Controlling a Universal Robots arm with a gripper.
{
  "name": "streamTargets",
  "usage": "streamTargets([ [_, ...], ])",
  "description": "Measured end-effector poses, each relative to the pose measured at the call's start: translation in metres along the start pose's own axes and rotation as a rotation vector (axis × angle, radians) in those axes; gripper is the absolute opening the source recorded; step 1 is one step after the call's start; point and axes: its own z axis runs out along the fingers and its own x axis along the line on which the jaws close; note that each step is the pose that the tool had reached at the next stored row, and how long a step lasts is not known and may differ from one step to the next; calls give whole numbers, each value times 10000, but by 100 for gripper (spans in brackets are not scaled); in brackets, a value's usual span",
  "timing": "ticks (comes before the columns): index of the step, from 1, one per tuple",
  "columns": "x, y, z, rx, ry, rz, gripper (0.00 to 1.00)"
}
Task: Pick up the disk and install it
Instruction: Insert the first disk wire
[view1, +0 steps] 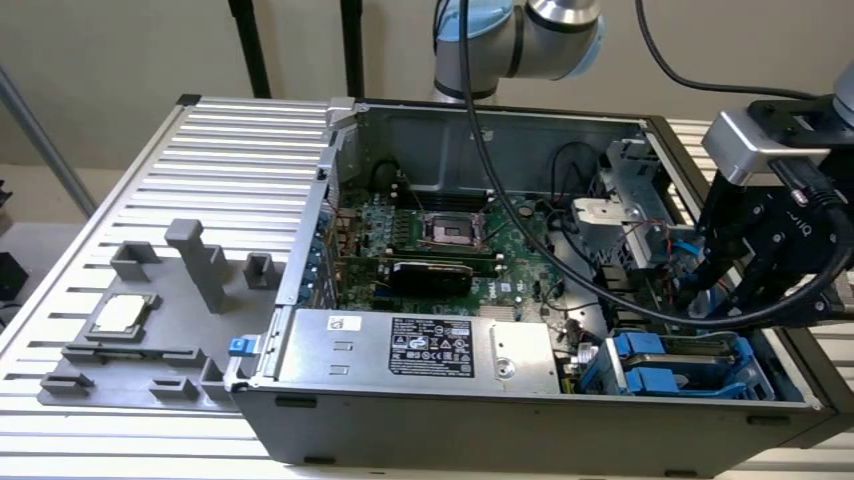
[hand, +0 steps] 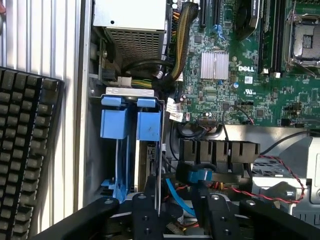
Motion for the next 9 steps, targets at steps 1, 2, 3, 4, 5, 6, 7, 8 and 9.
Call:
streamTargets([
  [1, 0, 9, 0, 1, -6, 0, 48],
  [2, 1, 19, 0, 1, -7, 0, 48],
  [3, 4, 31, 0, 0, -11, -1, 48],
  [4, 11, 43, -1, 1, -15, -1, 54],
  [5, 21, 59, 0, 1, -25, -2, 54],
  [6, 36, 73, 0, 1, -37, -2, 54],
  [7, 51, 88, 0, 1, -48, -3, 54],
  [8, 70, 104, -1, 1, -57, -2, 54],
  [9, 91, 114, -1, 2, -67, -2, 54],
])
